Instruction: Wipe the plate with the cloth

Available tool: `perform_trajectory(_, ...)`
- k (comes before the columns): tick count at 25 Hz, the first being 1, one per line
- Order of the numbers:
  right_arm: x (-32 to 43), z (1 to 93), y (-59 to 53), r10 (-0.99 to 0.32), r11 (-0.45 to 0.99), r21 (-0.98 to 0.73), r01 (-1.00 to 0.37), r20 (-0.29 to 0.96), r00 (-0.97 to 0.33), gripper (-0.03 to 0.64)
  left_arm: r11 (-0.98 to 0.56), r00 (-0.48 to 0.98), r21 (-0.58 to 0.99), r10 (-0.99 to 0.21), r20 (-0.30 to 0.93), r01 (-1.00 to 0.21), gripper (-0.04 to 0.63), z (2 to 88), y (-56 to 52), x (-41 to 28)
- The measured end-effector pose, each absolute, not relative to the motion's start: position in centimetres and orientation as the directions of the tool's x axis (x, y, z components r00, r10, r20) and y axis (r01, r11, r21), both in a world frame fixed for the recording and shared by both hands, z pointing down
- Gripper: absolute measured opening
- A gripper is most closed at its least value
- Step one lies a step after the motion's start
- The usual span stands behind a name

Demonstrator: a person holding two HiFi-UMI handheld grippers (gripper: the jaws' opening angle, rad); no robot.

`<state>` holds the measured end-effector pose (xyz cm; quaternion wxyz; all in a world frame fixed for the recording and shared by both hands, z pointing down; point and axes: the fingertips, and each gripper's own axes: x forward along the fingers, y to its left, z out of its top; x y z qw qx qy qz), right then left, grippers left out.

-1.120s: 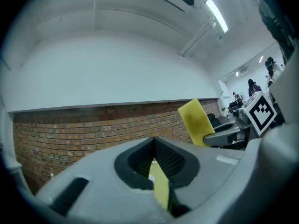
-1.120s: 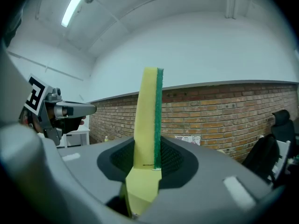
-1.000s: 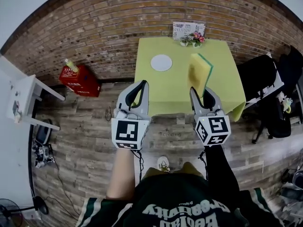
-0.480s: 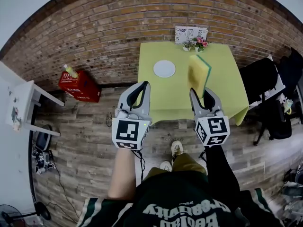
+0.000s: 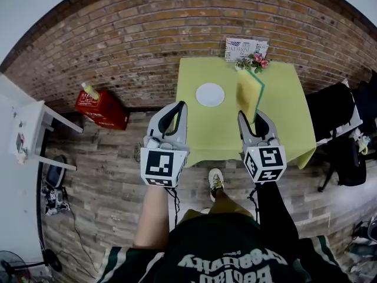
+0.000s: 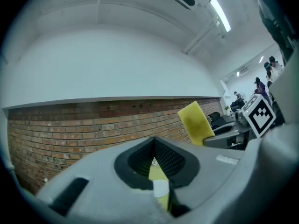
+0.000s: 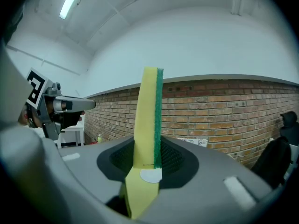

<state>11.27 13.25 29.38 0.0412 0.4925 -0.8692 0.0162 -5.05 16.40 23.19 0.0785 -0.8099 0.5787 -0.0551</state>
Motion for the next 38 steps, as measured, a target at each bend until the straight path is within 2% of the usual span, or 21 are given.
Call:
perform_trajectory(12,9.9,30.2,1.0,-0.848,0.524,0.023,-0.851,0.108,-0.519,0.141,-0.255,0.259,-0.186,-0.966,0.004,-0.949,0.007,24.1,4.7,-6.7)
perform_trajectory(22,8.5,32.5,-8.0,-0.794,0.595,-0.018,-0.804,0.141,-0.591,0.140,-0.207,0.207,-0.183,-0.978,0.020,-0.961,0.007,26.0,-4.3,-7.0)
perform_trajectory(38,6.4,36.0,-12.6,-0.743,0.626,-0.153,-0.765,0.183,-0.644,0.123,-0.221,0.209,-0.179,-0.974,0.086,-0.959,0.007,29.7,-8.3,-7.8)
